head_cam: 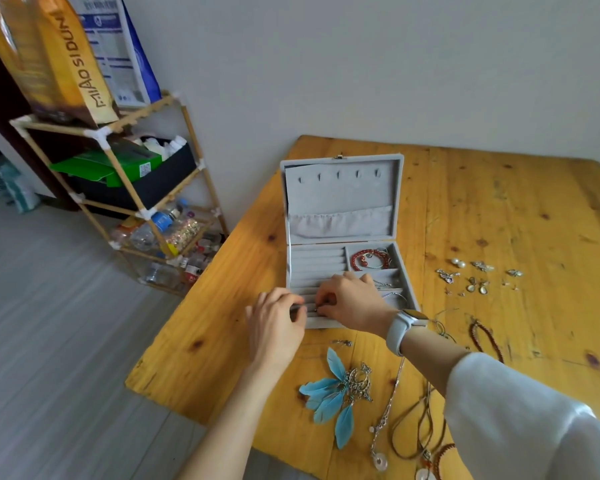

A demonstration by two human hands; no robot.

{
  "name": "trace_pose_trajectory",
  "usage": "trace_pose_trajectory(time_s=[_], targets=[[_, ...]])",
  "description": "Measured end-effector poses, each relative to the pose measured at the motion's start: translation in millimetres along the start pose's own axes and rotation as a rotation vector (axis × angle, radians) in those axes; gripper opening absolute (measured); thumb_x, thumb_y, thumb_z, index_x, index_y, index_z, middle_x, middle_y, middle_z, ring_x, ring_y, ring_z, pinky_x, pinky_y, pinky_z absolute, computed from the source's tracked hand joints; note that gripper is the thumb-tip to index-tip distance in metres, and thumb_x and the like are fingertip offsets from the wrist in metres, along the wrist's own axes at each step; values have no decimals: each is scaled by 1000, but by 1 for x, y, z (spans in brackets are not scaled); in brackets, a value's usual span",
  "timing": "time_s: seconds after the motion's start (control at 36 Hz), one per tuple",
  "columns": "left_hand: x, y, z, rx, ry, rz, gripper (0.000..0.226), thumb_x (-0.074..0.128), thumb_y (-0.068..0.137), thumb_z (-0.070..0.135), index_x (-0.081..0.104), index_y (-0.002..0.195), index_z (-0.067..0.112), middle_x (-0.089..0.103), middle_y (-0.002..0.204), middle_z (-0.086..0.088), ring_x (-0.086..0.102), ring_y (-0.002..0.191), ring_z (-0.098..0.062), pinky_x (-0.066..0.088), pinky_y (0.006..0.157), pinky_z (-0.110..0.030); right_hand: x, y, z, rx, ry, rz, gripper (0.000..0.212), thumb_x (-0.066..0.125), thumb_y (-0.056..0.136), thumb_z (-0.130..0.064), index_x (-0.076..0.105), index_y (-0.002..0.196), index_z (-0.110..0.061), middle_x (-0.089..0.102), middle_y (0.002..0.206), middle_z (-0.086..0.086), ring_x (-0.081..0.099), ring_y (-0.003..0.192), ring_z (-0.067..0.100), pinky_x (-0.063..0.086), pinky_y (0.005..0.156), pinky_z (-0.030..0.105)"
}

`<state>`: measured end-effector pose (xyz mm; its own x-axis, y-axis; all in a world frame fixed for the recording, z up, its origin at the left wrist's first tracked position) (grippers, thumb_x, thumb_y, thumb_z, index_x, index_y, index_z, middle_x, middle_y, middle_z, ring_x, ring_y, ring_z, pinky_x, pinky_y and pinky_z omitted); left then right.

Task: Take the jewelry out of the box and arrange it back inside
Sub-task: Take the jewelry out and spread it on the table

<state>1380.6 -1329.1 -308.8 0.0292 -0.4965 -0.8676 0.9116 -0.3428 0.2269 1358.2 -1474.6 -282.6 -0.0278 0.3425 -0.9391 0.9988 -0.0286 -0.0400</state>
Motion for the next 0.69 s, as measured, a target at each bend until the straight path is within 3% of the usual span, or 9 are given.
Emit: trace_pose_trajectory(time_s=[0.14,0.28,0.42,0.61,0.69], targets=[[-2,2,2,7,45,-42,22,52,91,32,64,108,27,57,115,13,43,107,-12,23,78,-28,-1,0,1,-36,18,46,13,53,87,-27,63,94,-23,61,101,-2,46,101,20,28,85,37],[-6,11,11,89,87,-134,21,52,92,34,64,108,31,59,114,13,42,107,-12,22,77,-29,-13,-5,15,71,375,135,5,60,84,-21,60,79,-24,56,79,-13,51,82,12,40,84,37],[-11,26,19,142,128,-266,13,58,88,35,69,96,32,64,104,11,47,104,-13,27,82,-32,-20,-25,38,179,622,223,15,62,85,-15,58,74,-25,56,71,-13,47,59,3,38,62,20],[-16,47,27,163,170,-504,4,62,86,29,65,87,28,60,93,8,52,101,-17,33,97,-38,-23,-56,67,291,686,286,8,60,85,-12,61,78,-14,59,72,-1,51,67,11,43,64,26],[-16,49,24,187,117,-597,2,59,87,24,61,85,25,51,84,10,52,92,-16,40,92,-37,-30,-68,76,312,708,319,8,59,87,-12,61,79,-15,59,75,-1,51,70,11,43,66,25]])
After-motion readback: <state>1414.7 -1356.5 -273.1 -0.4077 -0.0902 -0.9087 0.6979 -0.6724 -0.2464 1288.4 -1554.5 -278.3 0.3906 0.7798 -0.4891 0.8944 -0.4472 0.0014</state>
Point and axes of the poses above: each hand's wrist, its own y-axis towards the middle knuckle, its own x-axis out of the palm, z = x × y, the point moved 1 cm from there along y, towards the middle knuckle
